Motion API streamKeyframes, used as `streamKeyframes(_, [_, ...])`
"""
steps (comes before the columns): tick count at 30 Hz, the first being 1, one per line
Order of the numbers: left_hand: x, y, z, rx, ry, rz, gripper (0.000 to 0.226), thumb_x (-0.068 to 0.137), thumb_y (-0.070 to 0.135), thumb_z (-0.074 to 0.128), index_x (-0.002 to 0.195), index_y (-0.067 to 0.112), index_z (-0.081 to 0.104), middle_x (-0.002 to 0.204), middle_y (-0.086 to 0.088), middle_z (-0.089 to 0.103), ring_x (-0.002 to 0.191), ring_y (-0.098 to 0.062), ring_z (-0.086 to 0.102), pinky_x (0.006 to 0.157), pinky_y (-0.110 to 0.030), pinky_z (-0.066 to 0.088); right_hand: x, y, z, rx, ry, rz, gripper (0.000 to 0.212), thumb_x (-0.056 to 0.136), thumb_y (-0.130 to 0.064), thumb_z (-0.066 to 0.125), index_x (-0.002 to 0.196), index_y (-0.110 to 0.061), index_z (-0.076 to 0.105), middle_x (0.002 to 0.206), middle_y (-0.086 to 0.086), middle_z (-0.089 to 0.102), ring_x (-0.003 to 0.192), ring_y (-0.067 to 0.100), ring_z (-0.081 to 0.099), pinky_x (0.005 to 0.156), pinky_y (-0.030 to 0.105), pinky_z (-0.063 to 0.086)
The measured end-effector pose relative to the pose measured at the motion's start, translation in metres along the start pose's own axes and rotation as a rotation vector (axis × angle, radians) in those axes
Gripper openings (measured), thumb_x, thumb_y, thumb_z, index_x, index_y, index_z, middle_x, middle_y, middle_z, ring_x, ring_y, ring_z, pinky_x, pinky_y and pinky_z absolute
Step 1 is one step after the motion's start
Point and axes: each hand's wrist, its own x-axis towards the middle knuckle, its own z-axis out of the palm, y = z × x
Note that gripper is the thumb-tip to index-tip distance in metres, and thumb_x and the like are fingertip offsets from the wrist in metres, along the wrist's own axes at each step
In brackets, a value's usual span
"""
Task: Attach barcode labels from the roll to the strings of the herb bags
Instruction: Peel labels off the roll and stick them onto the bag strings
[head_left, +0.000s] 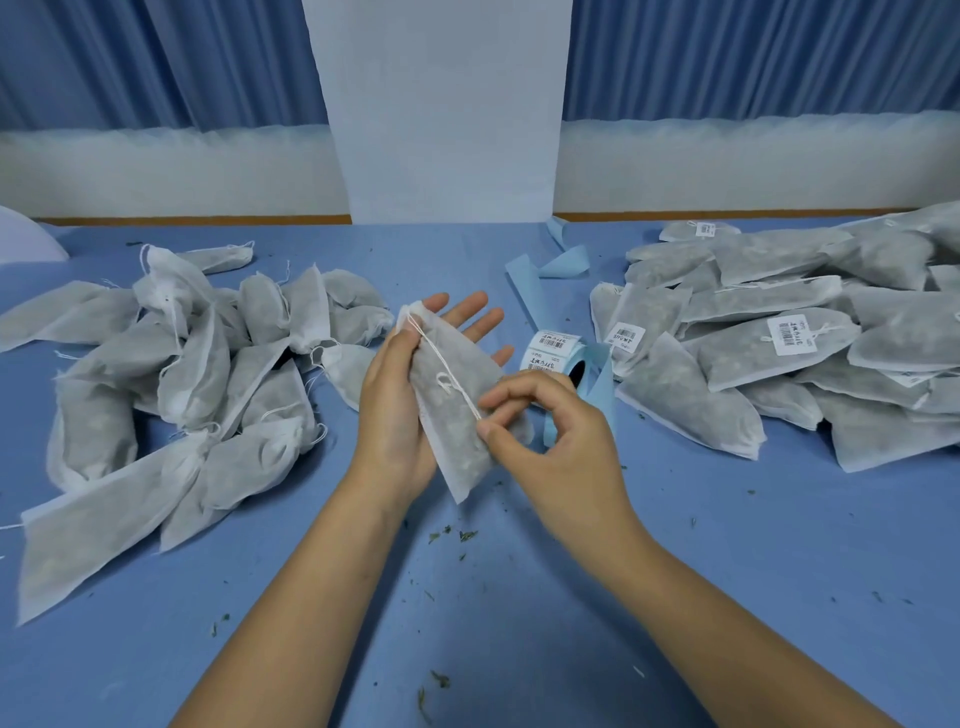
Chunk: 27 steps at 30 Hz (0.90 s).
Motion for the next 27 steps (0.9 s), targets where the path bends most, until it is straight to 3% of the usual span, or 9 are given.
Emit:
streamKeyframes(4, [0.0, -0.003, 0.001, 0.005, -0.012, 0.059, 0.03, 0.102, 0.025, 0.031, 0.123, 0.012, 0.049, 0.125, -0.008, 0.066, 0.121, -0.025, 0.06, 0.096, -0.042, 0.053, -0.001, 0.002, 0.001, 0.002, -0.021, -0.005, 0.021, 0.078, 0.004, 0.067, 0.081, -0.017, 0.068, 0.072, -0.015, 0.064, 0.088, 0.008, 0.062, 0.09, 0.022, 0.046])
streamKeyframes(10, [-0.003, -0.007, 0.005, -0.05, 0.102, 0.075, 0.028, 0.099, 0.024, 0.045, 0.125, 0.015, 0.05, 0.131, -0.008, 0.061, 0.12, -0.025, 0.061, 0.088, -0.051, 0.055, 0.0, 0.002, 0.001, -0.007, -0.018, 0.034, 0.025, 0.077, 0.002, 0.07, 0.075, -0.023, 0.071, 0.076, -0.015, 0.066, 0.077, 0.005, 0.061, 0.082, 0.024, 0.048])
streamKeyframes(14, [-0.001, -0.005, 0.006, 0.121, 0.194, -0.033, 0.069, 0.08, 0.031, 0.064, 0.142, 0.018, 0.037, 0.124, -0.005, 0.063, 0.105, -0.014, 0.068, 0.095, -0.051, 0.052, 0.004, 0.005, -0.003, 0.007, 0.092, 0.076, 0.027, 0.077, 0.005, 0.067, 0.072, -0.021, 0.072, 0.078, -0.013, 0.07, 0.082, 0.005, 0.064, 0.084, 0.026, 0.05])
streamKeyframes(16, [-0.002, -0.004, 0.005, 0.199, 0.144, -0.12, 0.087, 0.071, 0.018, 0.071, 0.146, 0.021, 0.028, 0.106, -0.004, 0.063, 0.086, -0.012, 0.071, 0.087, -0.042, 0.057, 0.008, 0.01, -0.008, 0.028, 0.149, 0.15, 0.025, 0.078, 0.005, 0.068, 0.072, -0.019, 0.073, 0.075, -0.01, 0.071, 0.079, 0.006, 0.065, 0.084, 0.03, 0.053])
streamKeyframes(18, [-0.003, -0.007, 0.004, 0.298, 0.097, -0.15, 0.087, 0.077, -0.002, 0.069, 0.147, 0.024, 0.023, 0.103, -0.004, 0.06, 0.08, -0.012, 0.07, 0.073, -0.033, 0.058, 0.012, 0.014, -0.011, 0.038, 0.172, 0.204, 0.024, 0.079, 0.003, 0.068, 0.072, -0.019, 0.073, 0.074, -0.009, 0.071, 0.08, 0.008, 0.066, 0.083, 0.032, 0.055])
streamKeyframes(20, [-0.003, -0.01, 0.003, 0.367, 0.132, -0.133, 0.086, 0.082, -0.012, 0.062, 0.147, 0.028, 0.022, 0.113, -0.005, 0.057, 0.088, -0.013, 0.069, 0.073, -0.031, 0.058, 0.012, 0.014, -0.011, 0.024, 0.155, 0.195, 0.023, 0.079, 0.002, 0.068, 0.073, -0.02, 0.073, 0.075, -0.009, 0.072, 0.081, 0.009, 0.067, 0.079, 0.028, 0.055])
streamKeyframes(23, [-0.003, -0.011, 0.0, 0.635, 0.234, 0.034, 0.085, 0.085, -0.006, 0.064, 0.146, 0.034, 0.019, 0.136, -0.002, 0.044, 0.117, -0.014, 0.056, 0.092, -0.026, 0.051, 0.012, 0.008, -0.014, -0.122, 0.075, 0.052, 0.022, 0.078, -0.002, 0.07, 0.072, -0.022, 0.071, 0.078, -0.012, 0.069, 0.081, 0.007, 0.064, 0.076, 0.016, 0.049])
streamKeyframes(25, [-0.001, -0.009, -0.005, 0.899, 0.252, 0.228, 0.09, 0.085, -0.004, 0.065, 0.146, 0.037, 0.012, 0.146, -0.002, 0.031, 0.133, -0.011, 0.038, 0.102, -0.015, 0.037, 0.021, 0.009, -0.032, -0.458, 0.14, 0.022, 0.016, 0.078, -0.016, 0.074, 0.07, -0.022, 0.063, 0.079, -0.011, 0.063, 0.08, 0.011, 0.059, 0.072, 0.018, 0.044])
streamKeyframes(27, [0.001, -0.007, -0.009, 1.087, 0.201, 0.435, 0.088, 0.081, -0.008, 0.064, 0.141, 0.034, 0.016, 0.148, -0.003, 0.026, 0.141, -0.011, 0.025, 0.109, -0.01, 0.025, 0.032, 0.015, -0.065, -0.766, 0.136, 0.235, 0.031, 0.074, -0.037, 0.078, 0.067, -0.019, 0.054, 0.075, -0.006, 0.058, 0.073, 0.015, 0.054, 0.063, 0.029, 0.039])
